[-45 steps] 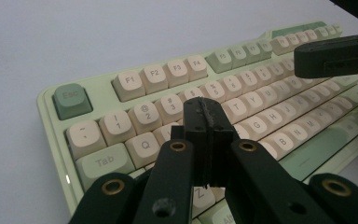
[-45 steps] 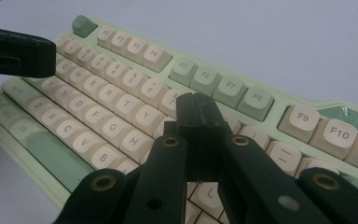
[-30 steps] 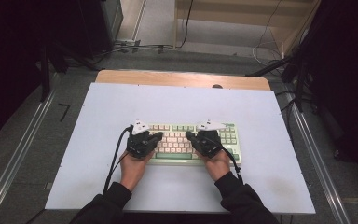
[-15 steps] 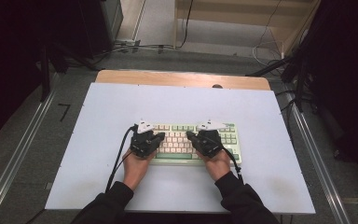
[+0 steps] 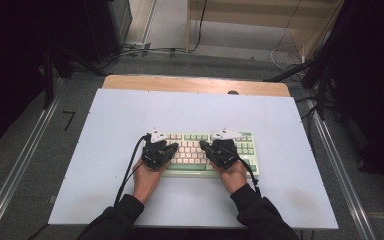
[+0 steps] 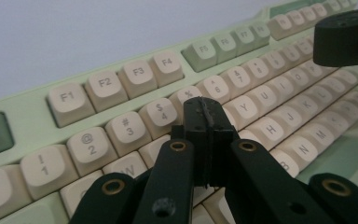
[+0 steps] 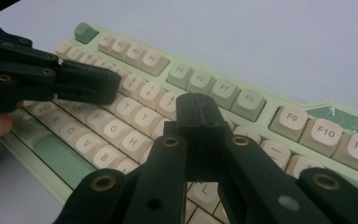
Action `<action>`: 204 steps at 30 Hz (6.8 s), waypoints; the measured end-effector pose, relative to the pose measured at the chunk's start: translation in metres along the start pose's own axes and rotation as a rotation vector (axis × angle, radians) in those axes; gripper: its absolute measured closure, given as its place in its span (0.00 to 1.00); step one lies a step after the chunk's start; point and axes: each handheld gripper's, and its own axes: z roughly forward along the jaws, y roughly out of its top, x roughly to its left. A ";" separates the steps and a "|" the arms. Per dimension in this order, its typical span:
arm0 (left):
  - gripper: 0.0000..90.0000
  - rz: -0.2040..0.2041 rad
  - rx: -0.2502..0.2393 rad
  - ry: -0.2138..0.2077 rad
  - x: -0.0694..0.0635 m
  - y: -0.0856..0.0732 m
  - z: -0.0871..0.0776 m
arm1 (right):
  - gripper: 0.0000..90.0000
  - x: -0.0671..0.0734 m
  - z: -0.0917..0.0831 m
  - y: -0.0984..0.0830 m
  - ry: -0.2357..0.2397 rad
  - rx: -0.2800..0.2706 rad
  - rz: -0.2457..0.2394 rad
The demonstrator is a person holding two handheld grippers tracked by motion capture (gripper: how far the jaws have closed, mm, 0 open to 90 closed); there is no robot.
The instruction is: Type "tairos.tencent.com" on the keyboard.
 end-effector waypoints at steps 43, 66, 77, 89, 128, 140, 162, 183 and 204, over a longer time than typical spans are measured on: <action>1.00 -0.019 -0.085 -0.022 0.000 0.002 -0.028 | 0.97 0.002 -0.004 0.001 0.006 -0.019 -0.007; 1.00 -0.021 -0.085 -0.026 0.002 -0.002 -0.034 | 0.97 -0.003 0.001 -0.002 -0.027 0.016 0.001; 1.00 -0.021 -0.084 -0.026 0.003 -0.002 -0.034 | 0.97 -0.006 0.008 -0.007 -0.050 0.055 0.012; 1.00 -0.020 -0.082 -0.023 0.004 -0.002 -0.034 | 0.97 -0.008 0.011 -0.008 -0.051 0.095 0.017; 1.00 -0.016 -0.007 0.028 0.012 -0.014 -0.029 | 0.97 -0.008 -0.007 -0.001 -0.044 -0.004 0.027; 1.00 -0.009 0.003 0.036 0.012 -0.015 -0.030 | 0.97 -0.009 -0.008 -0.001 -0.044 -0.009 0.025; 1.00 -0.002 0.003 0.041 0.012 -0.016 -0.030 | 0.97 -0.008 -0.008 0.000 -0.045 -0.010 0.026; 1.00 -0.003 -0.065 0.032 0.010 -0.013 -0.039 | 0.97 -0.008 -0.009 0.000 -0.040 -0.011 0.027; 1.00 -0.025 -0.113 0.043 0.015 -0.013 -0.044 | 0.97 -0.011 -0.016 -0.012 -0.043 0.018 0.018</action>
